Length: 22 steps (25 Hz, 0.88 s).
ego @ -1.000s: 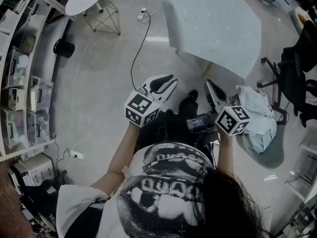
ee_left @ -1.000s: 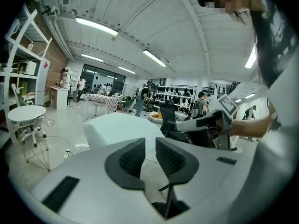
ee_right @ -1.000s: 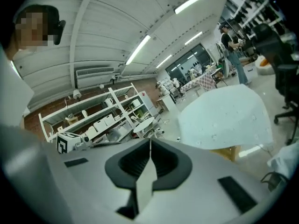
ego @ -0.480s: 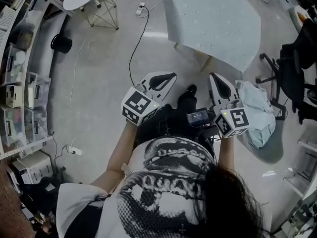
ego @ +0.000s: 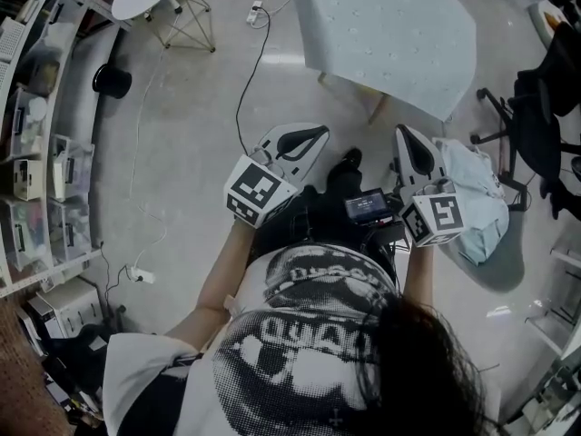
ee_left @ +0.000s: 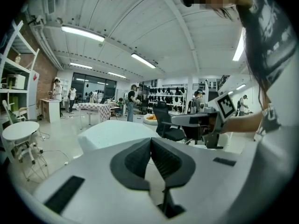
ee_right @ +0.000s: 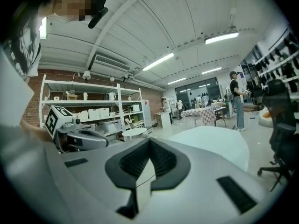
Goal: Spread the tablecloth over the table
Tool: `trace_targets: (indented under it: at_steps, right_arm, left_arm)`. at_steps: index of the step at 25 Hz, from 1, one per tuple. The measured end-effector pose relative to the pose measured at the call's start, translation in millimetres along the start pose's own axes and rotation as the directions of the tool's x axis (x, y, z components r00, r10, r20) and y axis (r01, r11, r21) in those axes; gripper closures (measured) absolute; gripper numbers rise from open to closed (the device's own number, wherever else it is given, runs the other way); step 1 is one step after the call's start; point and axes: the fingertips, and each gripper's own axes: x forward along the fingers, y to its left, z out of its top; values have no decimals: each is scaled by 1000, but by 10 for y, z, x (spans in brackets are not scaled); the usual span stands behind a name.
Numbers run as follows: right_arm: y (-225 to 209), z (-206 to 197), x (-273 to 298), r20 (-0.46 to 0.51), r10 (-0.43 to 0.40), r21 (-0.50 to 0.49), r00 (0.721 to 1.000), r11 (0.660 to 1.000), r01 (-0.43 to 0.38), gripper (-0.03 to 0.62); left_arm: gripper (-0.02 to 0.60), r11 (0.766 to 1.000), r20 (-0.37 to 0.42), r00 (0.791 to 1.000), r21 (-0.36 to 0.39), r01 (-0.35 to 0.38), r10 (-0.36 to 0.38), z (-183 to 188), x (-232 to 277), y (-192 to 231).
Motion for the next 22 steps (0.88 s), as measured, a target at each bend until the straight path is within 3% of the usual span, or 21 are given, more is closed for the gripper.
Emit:
trace_targets:
  at_steps: [11, 22]
  right_arm:
    - [-256, -59, -228, -1, -48, 49, 999, 998, 48, 599]
    - [-347, -117, -221, -2, -52, 75, 999, 996, 52, 599]
  left_arm:
    - [569, 999, -31, 999, 30, 21, -20, -12, 105, -88]
    - [569, 1000, -53, 998, 23, -16, 17, -122, 69, 19]
